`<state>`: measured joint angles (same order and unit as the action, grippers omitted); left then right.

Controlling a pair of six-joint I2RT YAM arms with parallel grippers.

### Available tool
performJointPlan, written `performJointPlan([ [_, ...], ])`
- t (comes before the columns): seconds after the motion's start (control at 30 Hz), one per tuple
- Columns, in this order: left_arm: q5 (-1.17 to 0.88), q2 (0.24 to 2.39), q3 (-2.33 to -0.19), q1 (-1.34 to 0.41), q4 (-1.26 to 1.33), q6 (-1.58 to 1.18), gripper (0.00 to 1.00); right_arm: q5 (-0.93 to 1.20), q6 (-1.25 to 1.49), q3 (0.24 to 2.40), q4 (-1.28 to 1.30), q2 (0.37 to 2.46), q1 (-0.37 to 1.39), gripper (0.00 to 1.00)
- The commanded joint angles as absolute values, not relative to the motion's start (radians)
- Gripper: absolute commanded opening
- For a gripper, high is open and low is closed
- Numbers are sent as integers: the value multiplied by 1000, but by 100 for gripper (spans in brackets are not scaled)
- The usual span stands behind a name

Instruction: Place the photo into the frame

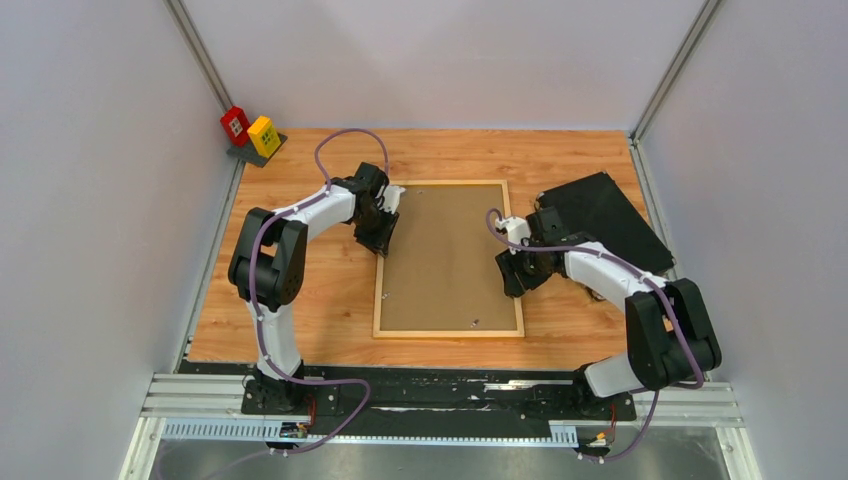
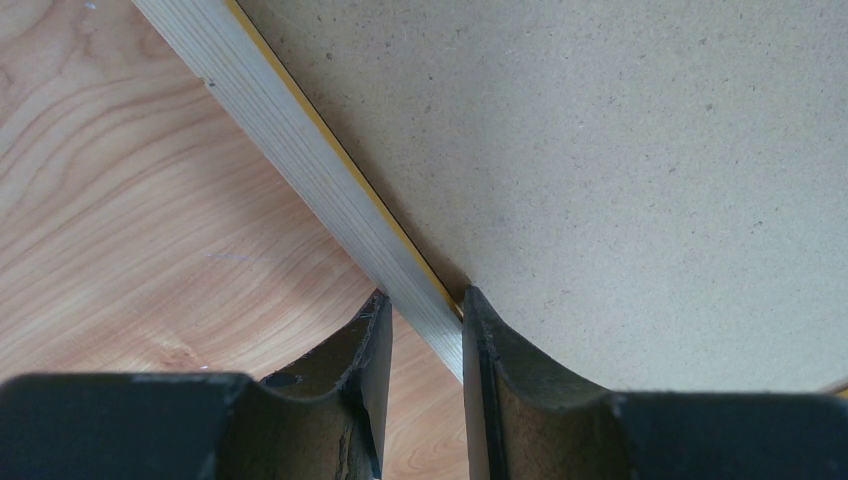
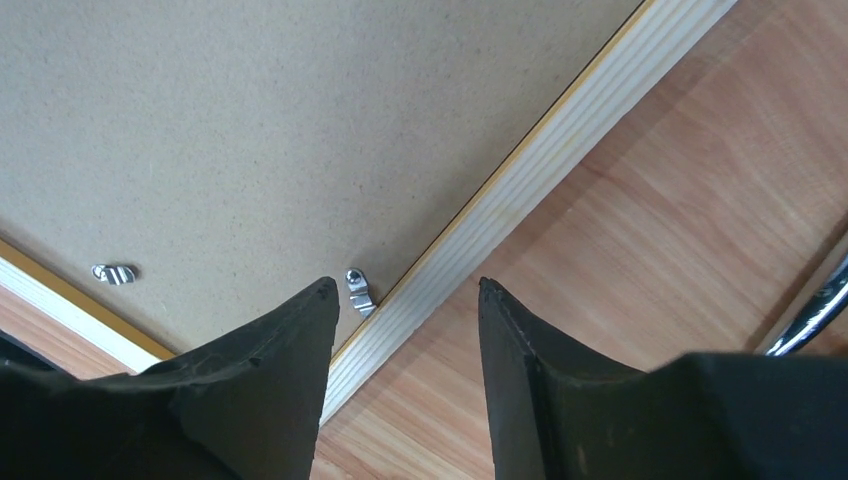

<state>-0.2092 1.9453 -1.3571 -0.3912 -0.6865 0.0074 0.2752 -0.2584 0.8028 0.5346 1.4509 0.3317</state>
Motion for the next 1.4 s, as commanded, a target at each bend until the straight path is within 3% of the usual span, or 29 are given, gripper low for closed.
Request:
performJointPlan([
  [0.0, -215, 2000, -1355, -396, -674, 58, 0, 309, -302, 778, 552, 1406, 336, 52],
  [0.43, -216, 1999, -1355, -396, -678, 59, 0, 302, -294, 784, 532, 1441, 338, 43],
  [1.03, -226, 2003, -1354, -396, -683, 68, 0, 304, -282, 847, 519, 1486, 338, 21],
  [1.1, -226, 2005, -1354, -396, -684, 68, 0, 305, -280, 851, 518, 1491, 337, 24],
  [1.23, -228, 2003, -1353, -396, -683, 69, 0, 283, -263, 853, 515, 1478, 336, 43],
  [1.37, -226, 2003, -1353, -396, -683, 70, 0, 266, -242, 868, 514, 1445, 332, 50],
])
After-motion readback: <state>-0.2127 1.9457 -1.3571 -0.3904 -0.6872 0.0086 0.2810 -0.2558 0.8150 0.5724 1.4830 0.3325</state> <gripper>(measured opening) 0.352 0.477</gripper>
